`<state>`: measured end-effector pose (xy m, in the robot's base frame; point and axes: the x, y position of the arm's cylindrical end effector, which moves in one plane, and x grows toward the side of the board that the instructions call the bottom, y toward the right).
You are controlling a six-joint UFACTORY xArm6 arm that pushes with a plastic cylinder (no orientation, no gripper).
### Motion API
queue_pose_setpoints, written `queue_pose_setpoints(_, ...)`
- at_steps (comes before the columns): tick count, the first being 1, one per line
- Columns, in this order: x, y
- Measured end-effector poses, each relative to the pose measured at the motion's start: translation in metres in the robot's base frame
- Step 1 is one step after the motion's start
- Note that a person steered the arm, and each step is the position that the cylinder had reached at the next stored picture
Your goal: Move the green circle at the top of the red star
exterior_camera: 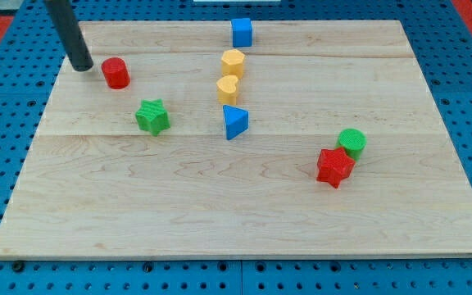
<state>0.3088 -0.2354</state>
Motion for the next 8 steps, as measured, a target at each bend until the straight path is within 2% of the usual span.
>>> queue_pose_setpoints(1,0.014,0.039)
queue_pose_setpoints(3,0.015,0.081)
queue_pose_setpoints(4,0.070,0.043)
queue_pose_setpoints(5,0.142,0.010)
queue_pose_setpoints(7,0.272,0.219)
queue_pose_setpoints(8,0.285,0.344)
